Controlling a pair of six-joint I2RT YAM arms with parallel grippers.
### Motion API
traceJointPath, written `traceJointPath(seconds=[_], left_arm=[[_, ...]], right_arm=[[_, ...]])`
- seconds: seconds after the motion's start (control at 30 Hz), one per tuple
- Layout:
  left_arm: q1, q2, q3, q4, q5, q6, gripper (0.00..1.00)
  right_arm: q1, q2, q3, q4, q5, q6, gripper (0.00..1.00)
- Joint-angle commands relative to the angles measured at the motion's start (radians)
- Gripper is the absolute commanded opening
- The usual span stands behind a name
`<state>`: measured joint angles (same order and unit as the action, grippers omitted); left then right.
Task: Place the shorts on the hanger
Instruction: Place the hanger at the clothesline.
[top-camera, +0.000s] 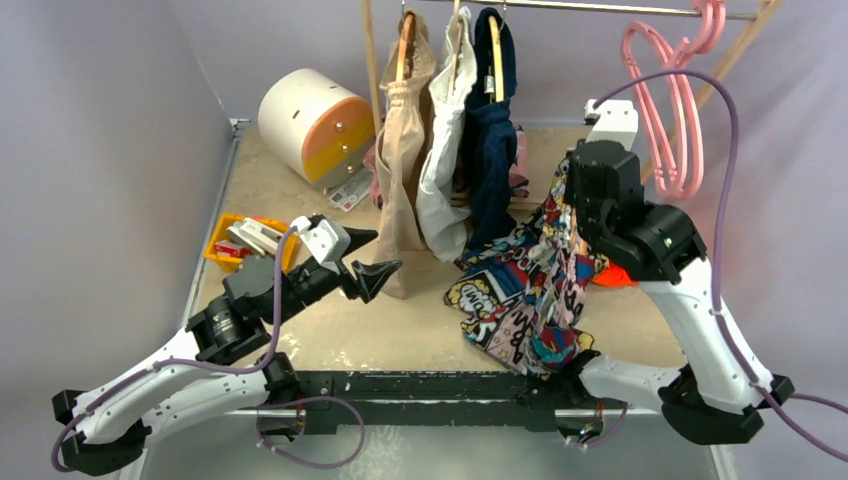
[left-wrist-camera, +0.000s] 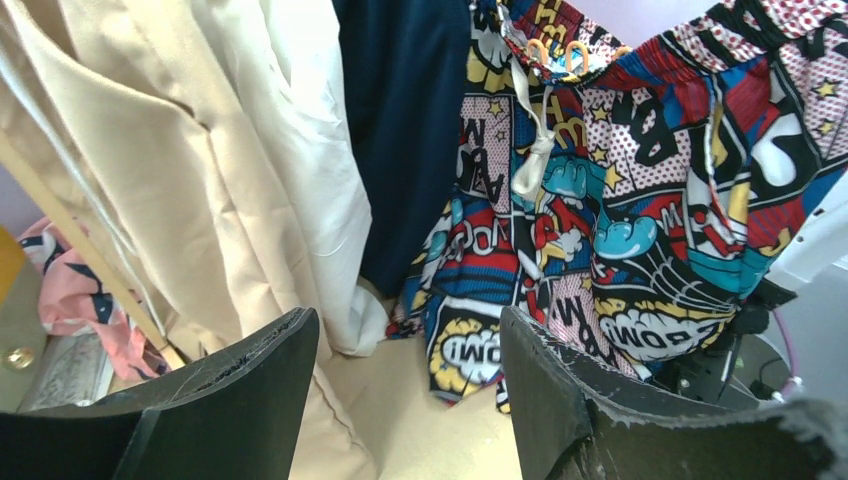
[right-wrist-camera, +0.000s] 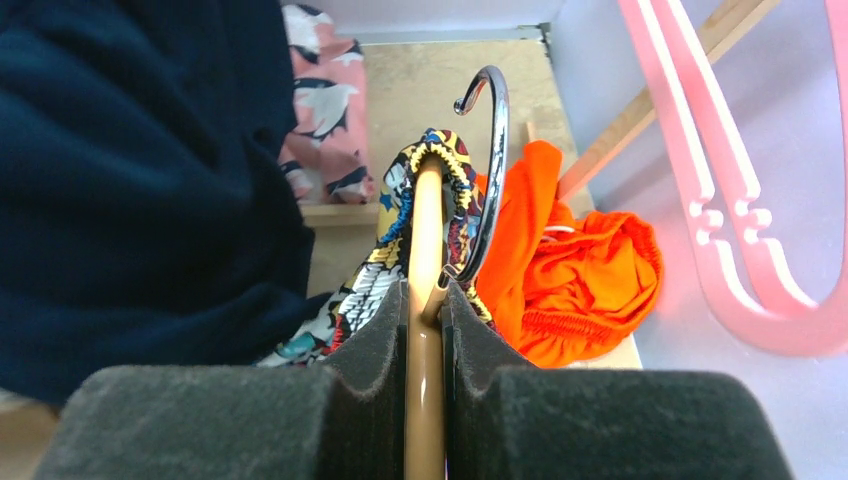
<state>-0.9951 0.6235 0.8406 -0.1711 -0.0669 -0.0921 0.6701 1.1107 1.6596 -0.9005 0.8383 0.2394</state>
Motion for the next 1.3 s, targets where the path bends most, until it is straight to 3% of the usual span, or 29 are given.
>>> traceJointPath(seconds=[0.0, 0.23, 0.33, 0.47, 0.5, 0.7, 0.9, 1.03, 1.27], left_arm=[[0.002, -0.02, -0.016, 0.077, -0.082, 0.016, 0.65], [0.001, -0.034, -0.016, 0.057, -0.103, 0.029, 0.65], [0.001, -0.037, 0.001, 0.051, -0.11, 0.043, 0.65], [0.001, -0.027, 0.023, 0.041, -0.114, 0.059, 0.65], [0.001, -0.026, 0.022, 0.041, -0.112, 0.061, 0.65], [0.002, -0.026, -0.009, 0.054, -0.139, 0.077, 0.65], [0.002, -0.013, -0.029, 0.038, -0.208, 0.111, 0.65], [0.001, -0.039, -0.072, 0.056, -0.235, 0.117, 0.65], [0.002, -0.075, -0.137, 0.09, -0.254, 0.131, 0.65]], right_arm=[[-0.14, 0.047, -0.014, 0.251, -0.092, -0.121, 0.0], [-0.293, 0.084, 0.023, 0.438, -0.126, -0.184, 0.0], [-0.292, 0.103, 0.219, 0.451, -0.136, -0.213, 0.0], [-0.291, 0.18, 0.513, 0.339, -0.213, -0.206, 0.0], [-0.291, 0.182, 0.518, 0.327, -0.21, -0.217, 0.0], [-0.292, 0.096, 0.19, 0.38, -0.213, -0.206, 0.0], [-0.295, 0.096, 0.085, 0.416, -0.214, -0.207, 0.0], [-0.311, 0.11, 0.107, 0.432, -0.283, -0.215, 0.0], [-0.314, 0.185, 0.322, 0.404, -0.345, -0.238, 0.0]])
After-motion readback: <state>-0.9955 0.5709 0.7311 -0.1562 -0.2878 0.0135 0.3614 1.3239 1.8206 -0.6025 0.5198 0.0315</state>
